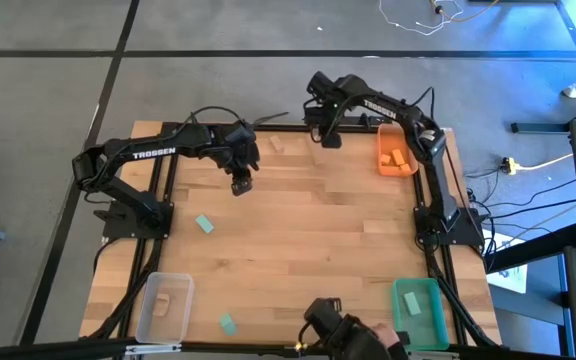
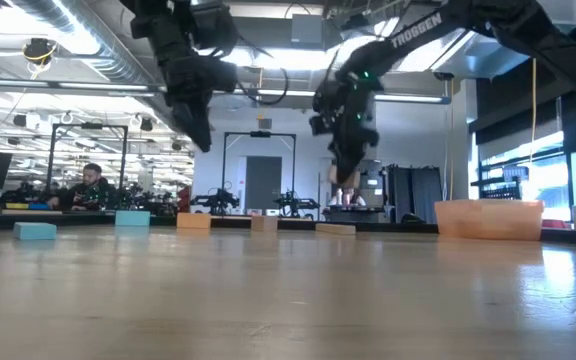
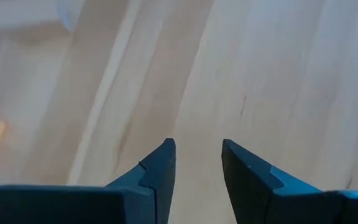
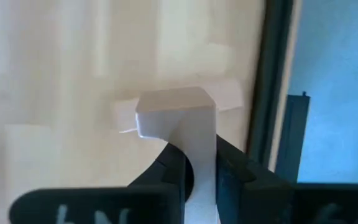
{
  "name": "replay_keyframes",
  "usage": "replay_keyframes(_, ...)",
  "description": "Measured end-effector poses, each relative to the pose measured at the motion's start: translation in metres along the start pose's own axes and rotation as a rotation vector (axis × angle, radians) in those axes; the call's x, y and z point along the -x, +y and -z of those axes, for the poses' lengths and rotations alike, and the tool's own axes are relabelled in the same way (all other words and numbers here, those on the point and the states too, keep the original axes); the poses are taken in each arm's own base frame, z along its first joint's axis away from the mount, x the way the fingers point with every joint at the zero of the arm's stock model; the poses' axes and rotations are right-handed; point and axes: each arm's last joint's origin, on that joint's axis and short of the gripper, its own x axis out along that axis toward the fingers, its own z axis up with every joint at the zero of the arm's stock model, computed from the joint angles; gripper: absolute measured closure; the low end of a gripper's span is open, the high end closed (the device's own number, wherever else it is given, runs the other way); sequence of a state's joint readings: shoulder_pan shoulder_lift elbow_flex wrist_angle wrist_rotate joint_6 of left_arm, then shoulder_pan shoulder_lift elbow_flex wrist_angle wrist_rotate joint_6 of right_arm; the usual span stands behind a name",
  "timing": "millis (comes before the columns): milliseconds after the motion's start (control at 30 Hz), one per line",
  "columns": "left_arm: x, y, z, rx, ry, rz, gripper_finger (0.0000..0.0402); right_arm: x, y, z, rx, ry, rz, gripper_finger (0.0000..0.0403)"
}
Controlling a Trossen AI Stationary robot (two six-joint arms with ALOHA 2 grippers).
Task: Sort & place blocks by color
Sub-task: Put the brown block into the transparent bin
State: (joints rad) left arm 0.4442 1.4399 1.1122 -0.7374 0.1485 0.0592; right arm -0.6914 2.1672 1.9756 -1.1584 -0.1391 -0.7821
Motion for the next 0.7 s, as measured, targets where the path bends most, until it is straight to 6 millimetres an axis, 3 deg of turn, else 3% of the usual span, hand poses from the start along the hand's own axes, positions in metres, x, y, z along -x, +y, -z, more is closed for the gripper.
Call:
replay_keyframes(200, 0.0, 0.0, 0.0, -0.189, -0.001, 0.0, 0.028, 0.026, 0.032, -0.025, 0.046, 0.012, -0.095, 0.0358)
replay_keyframes(333, 0.0, 0.0, 0.0, -0.247, -0.002, 0.002, 0.028, 0.036, 0.06, -0.04, 0.074, -0.048, -0.273, 0.0358)
replay_keyframes(567, 0.001, -0.006, 0.0, -0.293, -0.032, 0.176, 0.028, 0.038, 0.11, -0.062, 0.102, 0.018, -0.387, 0.0358)
replay_keyframes(700, 0.013, -0.009, 0.003, -0.331, -0.058, 0.215, 0.0282, 0.037, 0.133, -0.073, 0.139, 0.032, -0.403, 0.0358)
